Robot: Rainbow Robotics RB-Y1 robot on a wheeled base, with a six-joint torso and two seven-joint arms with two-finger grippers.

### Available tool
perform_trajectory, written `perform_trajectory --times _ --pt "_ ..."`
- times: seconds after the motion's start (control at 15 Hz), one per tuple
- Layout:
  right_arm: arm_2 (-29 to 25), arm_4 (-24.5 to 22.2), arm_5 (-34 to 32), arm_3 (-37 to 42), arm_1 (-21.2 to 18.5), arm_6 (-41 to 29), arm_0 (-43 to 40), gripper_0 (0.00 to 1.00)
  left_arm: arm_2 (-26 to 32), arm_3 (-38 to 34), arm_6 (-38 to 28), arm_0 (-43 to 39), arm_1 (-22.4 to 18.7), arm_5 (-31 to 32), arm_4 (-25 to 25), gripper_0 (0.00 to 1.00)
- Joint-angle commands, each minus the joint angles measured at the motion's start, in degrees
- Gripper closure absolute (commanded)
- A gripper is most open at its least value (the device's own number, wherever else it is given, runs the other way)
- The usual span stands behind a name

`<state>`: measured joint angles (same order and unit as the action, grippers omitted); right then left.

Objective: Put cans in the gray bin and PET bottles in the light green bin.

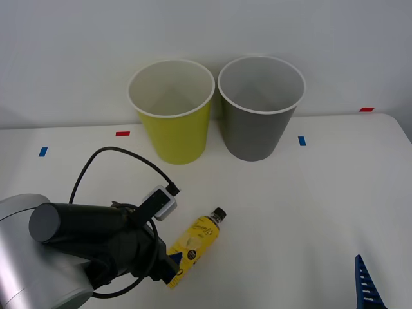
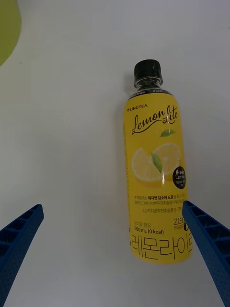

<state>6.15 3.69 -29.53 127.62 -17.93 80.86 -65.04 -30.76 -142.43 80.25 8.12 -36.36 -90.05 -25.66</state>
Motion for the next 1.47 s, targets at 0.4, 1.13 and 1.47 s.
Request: perform_trajectory --times 0.4,1.13,1.47 --pt "0.00 0.00 0.00 0.00 0.00 0.00 0.00 0.00 0.09 -1.45 0.09 -0.04 4.01 -4.69 3.51 0.00" --pt "0.00 0.00 0.00 0.00 0.00 0.00 0.00 0.00 -5.89 -0.66 -1.58 0.05 4.63 -4.60 11.34 0.00" --pt "0.00 0.00 0.00 0.00 0.00 0.00 0.00 0.00 -6.33 -0.66 -1.76 0.05 4.10 -4.60 11.16 0.00"
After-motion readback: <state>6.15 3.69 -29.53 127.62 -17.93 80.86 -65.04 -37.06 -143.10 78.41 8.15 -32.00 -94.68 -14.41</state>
